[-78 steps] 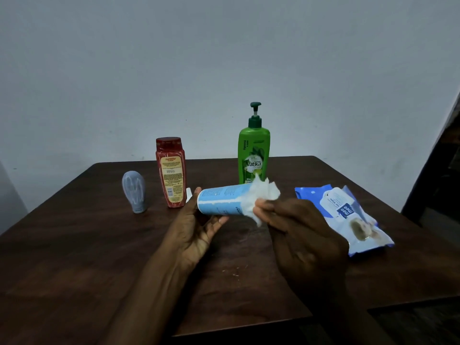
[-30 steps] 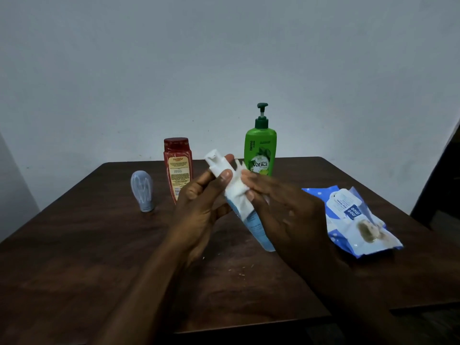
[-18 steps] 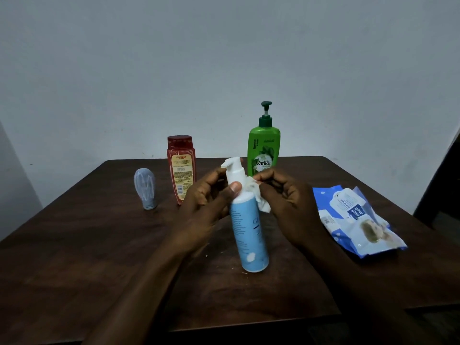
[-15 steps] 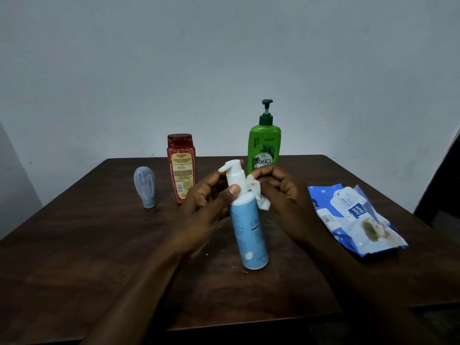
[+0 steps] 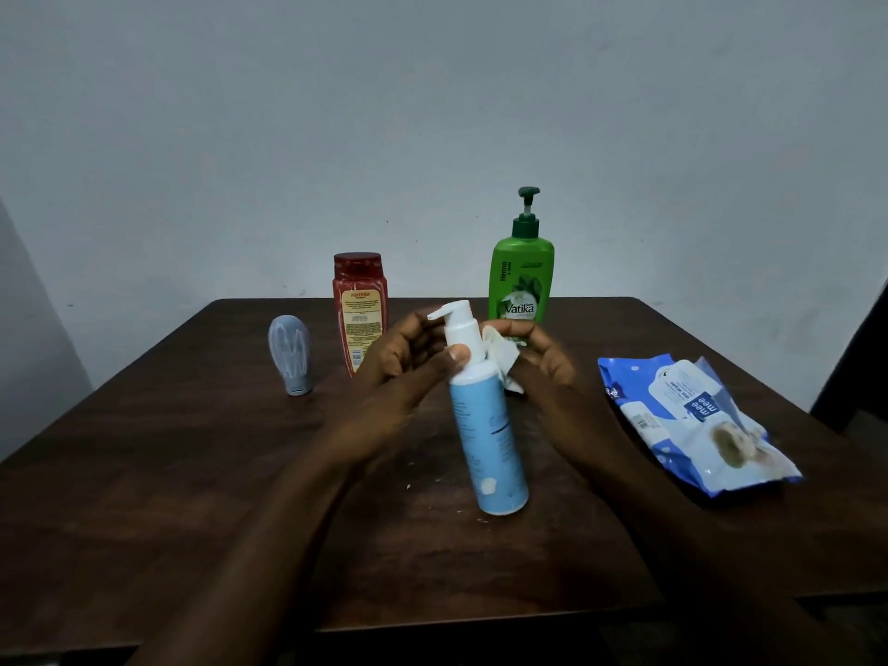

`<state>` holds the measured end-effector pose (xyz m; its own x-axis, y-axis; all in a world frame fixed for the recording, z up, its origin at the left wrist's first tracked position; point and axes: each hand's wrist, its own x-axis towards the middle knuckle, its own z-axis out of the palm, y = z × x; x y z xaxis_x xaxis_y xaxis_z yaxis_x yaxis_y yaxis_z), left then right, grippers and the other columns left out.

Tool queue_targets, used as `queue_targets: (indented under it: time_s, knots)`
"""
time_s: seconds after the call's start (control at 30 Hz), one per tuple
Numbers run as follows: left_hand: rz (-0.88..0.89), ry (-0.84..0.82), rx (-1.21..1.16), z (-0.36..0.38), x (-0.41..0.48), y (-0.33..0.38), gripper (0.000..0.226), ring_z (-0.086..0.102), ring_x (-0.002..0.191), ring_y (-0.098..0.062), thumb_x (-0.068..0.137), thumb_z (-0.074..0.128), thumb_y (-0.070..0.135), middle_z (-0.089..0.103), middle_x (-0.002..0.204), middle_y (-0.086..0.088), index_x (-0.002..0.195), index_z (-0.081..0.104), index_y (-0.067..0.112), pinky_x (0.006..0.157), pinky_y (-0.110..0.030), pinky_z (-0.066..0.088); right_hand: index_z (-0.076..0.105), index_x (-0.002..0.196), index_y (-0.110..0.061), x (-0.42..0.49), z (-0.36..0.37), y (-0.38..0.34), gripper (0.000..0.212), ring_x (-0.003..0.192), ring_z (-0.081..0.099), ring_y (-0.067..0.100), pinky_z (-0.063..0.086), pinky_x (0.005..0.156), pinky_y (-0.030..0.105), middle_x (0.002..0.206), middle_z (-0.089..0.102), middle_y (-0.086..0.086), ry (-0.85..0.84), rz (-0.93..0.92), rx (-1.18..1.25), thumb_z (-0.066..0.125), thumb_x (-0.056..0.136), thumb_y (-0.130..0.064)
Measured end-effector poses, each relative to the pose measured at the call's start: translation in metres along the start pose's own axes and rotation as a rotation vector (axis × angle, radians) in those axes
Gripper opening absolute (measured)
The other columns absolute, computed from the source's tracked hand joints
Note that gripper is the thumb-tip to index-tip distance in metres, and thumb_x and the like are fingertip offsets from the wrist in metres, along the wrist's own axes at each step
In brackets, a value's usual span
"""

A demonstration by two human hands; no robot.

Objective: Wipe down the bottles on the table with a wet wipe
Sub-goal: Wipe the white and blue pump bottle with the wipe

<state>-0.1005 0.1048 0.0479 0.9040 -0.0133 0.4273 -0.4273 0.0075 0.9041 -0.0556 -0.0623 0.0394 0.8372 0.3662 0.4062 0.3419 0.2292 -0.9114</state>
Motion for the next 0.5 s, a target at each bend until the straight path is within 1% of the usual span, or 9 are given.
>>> queue_targets:
  time_s: [0.07,0.1,0.17,0.2,0.27,0.33,0.37,0.43,0.5]
  knots:
    - [0.013,0.065,-0.008,0.000,0.002,0.001,0.042,0.069,0.102,-0.009,0.085,0.065,-0.001,0.068,0.121,-0.014,0.126,0.057,0.005,0.084,-0.021,0.056,0.063,0.111,-0.021,-0.011,0.001,0.000,0.015,0.099,0.070,0.009,0.055,0.082,0.024,0.103,0.076,-0.005,0.046,-0.072,-0.180,0.058,0.098,-0.018]
    - [0.016,0.073,-0.003,0.000,0.003,0.001,0.040,0.069,0.098,-0.008,0.082,0.067,-0.001,0.070,0.115,-0.011,0.120,0.060,0.007,0.081,-0.020,0.057,0.064,0.112,-0.021,-0.017,0.002,-0.002,0.016,0.100,0.070,0.006,0.054,0.083,0.023,0.106,0.075,-0.006,0.073,-0.112,-0.283,0.056,0.099,-0.017]
    - [0.018,0.055,0.038,0.001,0.005,0.004,0.035,0.071,0.093,-0.004,0.079,0.071,0.004,0.076,0.100,0.005,0.110,0.065,0.019,0.076,-0.018,0.056,0.067,0.115,-0.021,-0.027,0.005,-0.006,0.019,0.099,0.066,-0.005,0.051,0.081,0.013,0.108,0.072,-0.012,0.121,-0.211,-0.504,0.057,0.099,-0.020]
    - [0.016,0.052,0.049,0.002,0.006,0.005,0.034,0.072,0.092,-0.004,0.076,0.074,0.010,0.077,0.097,0.008,0.107,0.068,0.023,0.075,-0.018,0.056,0.068,0.116,-0.022,-0.031,0.007,-0.007,0.020,0.097,0.063,-0.012,0.048,0.079,0.008,0.107,0.070,-0.016,0.152,-0.270,-0.617,0.058,0.098,-0.022]
    - [-0.011,0.100,0.022,0.004,0.008,0.004,0.039,0.074,0.093,-0.015,0.064,0.081,0.021,0.078,0.096,0.001,0.102,0.071,0.023,0.074,-0.026,0.059,0.070,0.118,-0.019,-0.034,0.009,-0.006,0.024,0.094,0.058,-0.021,0.042,0.080,0.000,0.105,0.065,-0.020,0.236,-0.389,-0.769,0.061,0.096,-0.021]
    - [-0.034,0.174,0.016,0.007,0.011,0.005,0.048,0.074,0.093,-0.029,0.053,0.088,0.027,0.077,0.096,-0.010,0.097,0.073,0.017,0.074,-0.038,0.062,0.071,0.117,-0.013,-0.035,0.010,0.001,0.028,0.097,0.056,-0.016,0.039,0.085,-0.002,0.105,0.065,-0.016,0.316,-0.473,-0.823,0.062,0.091,-0.018]
    - [-0.040,0.203,0.041,0.007,0.013,0.005,0.051,0.074,0.093,-0.032,0.049,0.091,0.029,0.076,0.095,-0.013,0.094,0.073,0.014,0.075,-0.043,0.063,0.072,0.115,-0.011,-0.035,0.010,0.004,0.028,0.100,0.056,-0.011,0.039,0.087,-0.001,0.106,0.068,-0.011,0.341,-0.500,-0.829,0.062,0.090,-0.016]
    - [-0.019,0.248,0.136,0.008,0.017,0.007,0.052,0.075,0.087,-0.028,0.046,0.091,0.036,0.077,0.089,-0.009,0.087,0.072,0.011,0.074,-0.045,0.063,0.073,0.112,-0.010,-0.035,0.009,0.009,0.025,0.101,0.058,-0.005,0.042,0.091,0.004,0.107,0.073,-0.001,0.368,-0.553,-0.834,0.062,0.091,-0.018]
    - [0.039,0.270,0.237,0.009,0.023,0.009,0.054,0.073,0.077,-0.028,0.046,0.091,0.045,0.076,0.082,-0.007,0.078,0.068,0.008,0.068,-0.049,0.061,0.074,0.109,-0.010,-0.034,0.008,0.011,0.022,0.101,0.061,-0.002,0.045,0.094,0.009,0.108,0.074,0.002,0.375,-0.610,-0.850,0.064,0.091,-0.019]
